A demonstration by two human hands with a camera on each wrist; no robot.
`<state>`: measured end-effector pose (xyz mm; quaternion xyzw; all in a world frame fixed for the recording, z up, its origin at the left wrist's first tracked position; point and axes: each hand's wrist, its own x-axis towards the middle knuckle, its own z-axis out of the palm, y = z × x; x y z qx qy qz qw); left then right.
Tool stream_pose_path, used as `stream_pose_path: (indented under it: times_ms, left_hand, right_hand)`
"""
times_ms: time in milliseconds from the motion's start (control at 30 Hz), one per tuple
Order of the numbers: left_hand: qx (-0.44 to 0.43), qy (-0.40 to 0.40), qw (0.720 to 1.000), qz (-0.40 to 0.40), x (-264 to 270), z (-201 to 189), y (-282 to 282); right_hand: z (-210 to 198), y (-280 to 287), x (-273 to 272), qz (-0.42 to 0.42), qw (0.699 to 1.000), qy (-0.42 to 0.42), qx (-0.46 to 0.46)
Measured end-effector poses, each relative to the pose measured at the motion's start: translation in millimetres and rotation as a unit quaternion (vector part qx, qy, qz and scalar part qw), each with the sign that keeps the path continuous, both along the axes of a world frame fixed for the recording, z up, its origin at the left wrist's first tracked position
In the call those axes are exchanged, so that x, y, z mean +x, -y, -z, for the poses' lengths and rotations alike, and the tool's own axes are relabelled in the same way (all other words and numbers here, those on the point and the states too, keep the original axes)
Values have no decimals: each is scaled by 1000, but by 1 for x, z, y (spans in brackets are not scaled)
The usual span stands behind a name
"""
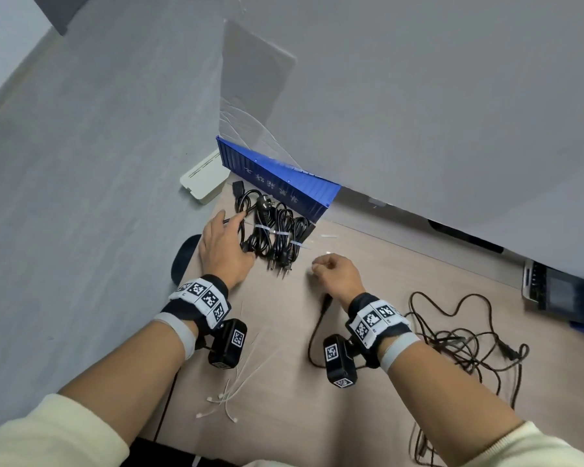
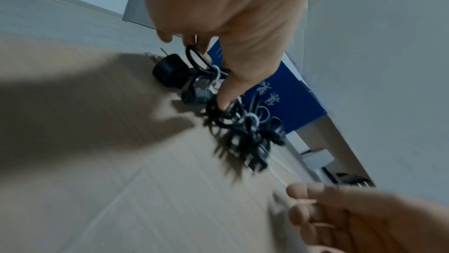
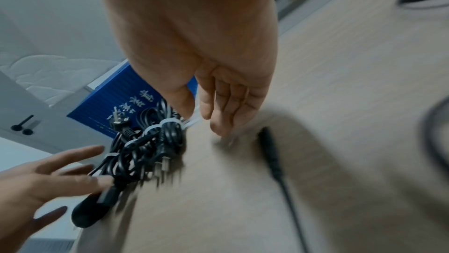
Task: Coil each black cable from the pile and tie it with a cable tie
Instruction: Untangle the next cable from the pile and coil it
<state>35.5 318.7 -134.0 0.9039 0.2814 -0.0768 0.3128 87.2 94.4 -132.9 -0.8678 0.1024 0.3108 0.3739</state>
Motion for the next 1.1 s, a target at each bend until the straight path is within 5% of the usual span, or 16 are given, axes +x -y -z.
stream_pose_path:
  times_ms: [167,233,333,567,700,800,967,1100]
  left_hand:
    - [1,169,984,-61,-23,-25,51]
    - [-94,116,989,-18,-31,-29,76]
    - [-159,-69,982,79,-44,-25,117]
    - [-34,-219,963,152,-70,-13,197]
    - [-28,-191,974,119,-82,-14,229]
    - [-134,-142,980,45,-87,-21,244]
    - [-328,-74,938,-81,-89,-38,261]
    - [-410,-114,903,-58,-86,-71,270]
  right_hand:
    - [-16,73,-46,-53,997,10,-58]
    - [-18,94,-59,-90,993,11,-80]
    - [-16,121,-73,-158,982,29,-102]
    - [-4,163,-87,-228,958,28,-172]
    - [-12,178,-87,-182,982,37,-44]
    - [-31,197,-89,-140,988,50,43]
    - [-64,224,-89,-79,981,28,177]
    - [-87,238,-93,-96,977,35,187]
